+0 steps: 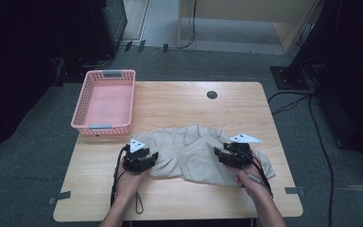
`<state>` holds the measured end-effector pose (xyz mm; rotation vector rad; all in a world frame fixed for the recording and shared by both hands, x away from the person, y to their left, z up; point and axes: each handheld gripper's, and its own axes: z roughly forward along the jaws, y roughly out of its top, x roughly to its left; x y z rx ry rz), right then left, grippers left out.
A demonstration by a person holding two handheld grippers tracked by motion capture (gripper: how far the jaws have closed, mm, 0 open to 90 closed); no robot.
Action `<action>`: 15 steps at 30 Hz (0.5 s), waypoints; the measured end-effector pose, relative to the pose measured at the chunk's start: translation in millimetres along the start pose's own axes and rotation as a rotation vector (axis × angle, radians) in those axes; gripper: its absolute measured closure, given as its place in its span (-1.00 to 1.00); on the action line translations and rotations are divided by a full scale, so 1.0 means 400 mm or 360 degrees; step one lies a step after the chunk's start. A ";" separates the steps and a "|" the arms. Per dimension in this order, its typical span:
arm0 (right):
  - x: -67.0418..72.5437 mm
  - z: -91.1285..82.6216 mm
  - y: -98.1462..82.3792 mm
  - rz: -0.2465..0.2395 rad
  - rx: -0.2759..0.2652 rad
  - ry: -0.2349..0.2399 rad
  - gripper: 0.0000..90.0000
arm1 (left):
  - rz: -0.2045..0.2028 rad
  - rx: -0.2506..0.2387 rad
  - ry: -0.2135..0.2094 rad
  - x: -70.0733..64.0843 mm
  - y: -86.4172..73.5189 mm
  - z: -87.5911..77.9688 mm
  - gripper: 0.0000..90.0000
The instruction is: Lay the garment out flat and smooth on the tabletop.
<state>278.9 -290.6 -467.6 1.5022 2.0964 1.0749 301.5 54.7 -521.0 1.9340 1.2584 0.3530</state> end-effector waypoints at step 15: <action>0.015 -0.091 -0.087 -0.0484 0.0076 0.0426 0.77 | 0.0005 -0.0068 0.0034 -0.003 -0.023 -0.002 0.26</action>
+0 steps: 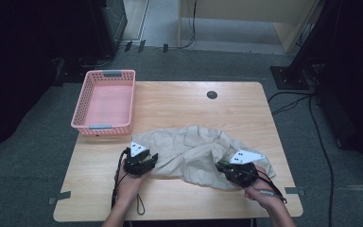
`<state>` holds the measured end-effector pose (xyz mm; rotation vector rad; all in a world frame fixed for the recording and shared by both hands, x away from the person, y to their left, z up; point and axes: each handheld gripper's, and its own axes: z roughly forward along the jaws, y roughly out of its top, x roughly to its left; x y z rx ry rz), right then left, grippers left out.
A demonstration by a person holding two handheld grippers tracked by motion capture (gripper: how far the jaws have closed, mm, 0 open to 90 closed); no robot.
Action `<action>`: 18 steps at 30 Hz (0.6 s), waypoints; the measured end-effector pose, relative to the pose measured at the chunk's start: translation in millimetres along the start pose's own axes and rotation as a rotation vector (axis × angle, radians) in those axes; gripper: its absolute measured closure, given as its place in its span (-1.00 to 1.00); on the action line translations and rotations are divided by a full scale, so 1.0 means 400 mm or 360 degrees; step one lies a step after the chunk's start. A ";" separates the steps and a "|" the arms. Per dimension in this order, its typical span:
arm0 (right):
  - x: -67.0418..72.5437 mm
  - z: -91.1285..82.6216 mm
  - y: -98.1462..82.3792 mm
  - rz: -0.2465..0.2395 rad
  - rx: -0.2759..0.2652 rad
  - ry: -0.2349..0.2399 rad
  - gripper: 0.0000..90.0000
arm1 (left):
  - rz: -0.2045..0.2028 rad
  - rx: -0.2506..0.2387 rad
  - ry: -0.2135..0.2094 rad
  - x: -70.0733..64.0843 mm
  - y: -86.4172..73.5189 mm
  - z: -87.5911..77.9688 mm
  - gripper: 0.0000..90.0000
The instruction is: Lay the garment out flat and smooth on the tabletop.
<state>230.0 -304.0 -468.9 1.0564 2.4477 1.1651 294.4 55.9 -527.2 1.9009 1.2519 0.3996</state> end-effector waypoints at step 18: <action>-0.193 -0.049 -0.060 0.0512 0.0049 -0.0629 0.18 | -0.0002 0.0002 0.0008 -0.001 0.003 0.002 0.17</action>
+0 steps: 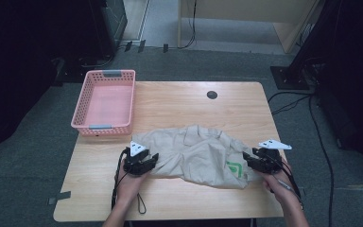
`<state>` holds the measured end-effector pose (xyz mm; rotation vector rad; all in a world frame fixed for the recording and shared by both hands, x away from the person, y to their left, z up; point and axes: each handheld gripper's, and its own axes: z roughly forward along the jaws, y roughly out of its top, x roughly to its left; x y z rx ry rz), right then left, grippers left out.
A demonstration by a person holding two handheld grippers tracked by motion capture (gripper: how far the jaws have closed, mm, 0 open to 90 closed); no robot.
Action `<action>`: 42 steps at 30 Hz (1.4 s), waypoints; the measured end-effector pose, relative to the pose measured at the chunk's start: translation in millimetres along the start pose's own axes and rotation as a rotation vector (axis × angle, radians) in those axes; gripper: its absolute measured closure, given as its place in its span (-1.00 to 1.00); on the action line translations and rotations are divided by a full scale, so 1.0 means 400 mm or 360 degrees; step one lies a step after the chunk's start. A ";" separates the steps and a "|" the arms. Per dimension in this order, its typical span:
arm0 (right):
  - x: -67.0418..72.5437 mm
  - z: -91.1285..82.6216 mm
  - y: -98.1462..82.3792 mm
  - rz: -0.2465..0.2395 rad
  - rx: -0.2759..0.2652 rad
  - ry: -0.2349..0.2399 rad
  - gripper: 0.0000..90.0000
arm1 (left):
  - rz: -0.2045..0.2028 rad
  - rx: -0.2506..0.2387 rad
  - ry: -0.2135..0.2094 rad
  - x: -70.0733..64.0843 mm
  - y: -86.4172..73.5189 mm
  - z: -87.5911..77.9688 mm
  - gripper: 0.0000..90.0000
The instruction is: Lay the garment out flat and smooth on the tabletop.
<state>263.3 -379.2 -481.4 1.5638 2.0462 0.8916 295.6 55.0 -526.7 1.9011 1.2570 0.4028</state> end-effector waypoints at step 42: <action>-0.085 0.273 0.151 0.0176 0.0073 -0.0343 -0.05 | 0.0045 0.0009 0.0303 -0.017 0.092 0.117 0.21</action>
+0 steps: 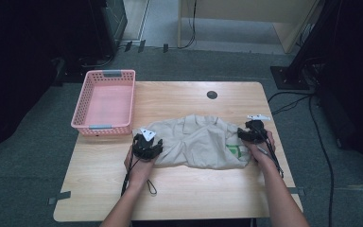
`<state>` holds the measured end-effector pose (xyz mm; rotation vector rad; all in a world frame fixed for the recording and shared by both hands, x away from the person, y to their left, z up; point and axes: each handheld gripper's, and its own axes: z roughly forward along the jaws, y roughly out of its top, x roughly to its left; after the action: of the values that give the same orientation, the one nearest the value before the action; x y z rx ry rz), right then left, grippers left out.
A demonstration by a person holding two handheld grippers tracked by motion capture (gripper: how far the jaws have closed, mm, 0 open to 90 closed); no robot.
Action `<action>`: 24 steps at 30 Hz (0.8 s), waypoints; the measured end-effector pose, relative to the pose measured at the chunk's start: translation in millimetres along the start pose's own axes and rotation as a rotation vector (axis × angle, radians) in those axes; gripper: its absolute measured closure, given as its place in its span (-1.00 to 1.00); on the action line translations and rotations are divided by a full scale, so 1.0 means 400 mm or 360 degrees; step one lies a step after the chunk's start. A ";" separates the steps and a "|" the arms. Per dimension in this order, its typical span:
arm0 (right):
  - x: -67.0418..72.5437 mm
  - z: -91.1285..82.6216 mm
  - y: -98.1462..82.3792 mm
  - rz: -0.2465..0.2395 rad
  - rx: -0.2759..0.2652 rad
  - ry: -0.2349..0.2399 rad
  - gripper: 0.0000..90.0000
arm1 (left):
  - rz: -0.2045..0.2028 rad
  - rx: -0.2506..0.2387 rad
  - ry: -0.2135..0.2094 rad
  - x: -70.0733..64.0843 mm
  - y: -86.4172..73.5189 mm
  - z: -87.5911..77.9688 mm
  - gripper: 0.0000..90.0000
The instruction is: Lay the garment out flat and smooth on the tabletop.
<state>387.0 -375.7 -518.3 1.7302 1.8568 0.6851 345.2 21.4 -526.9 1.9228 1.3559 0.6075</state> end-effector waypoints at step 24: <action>-0.031 -0.038 0.020 0.0202 -0.0181 0.0080 -0.03 | 0.0050 0.0007 -0.0051 0.003 0.005 0.007 -0.02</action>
<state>383.4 -388.0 -501.5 1.7826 1.7164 0.8736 349.0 21.4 -527.3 1.9526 1.3102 0.5867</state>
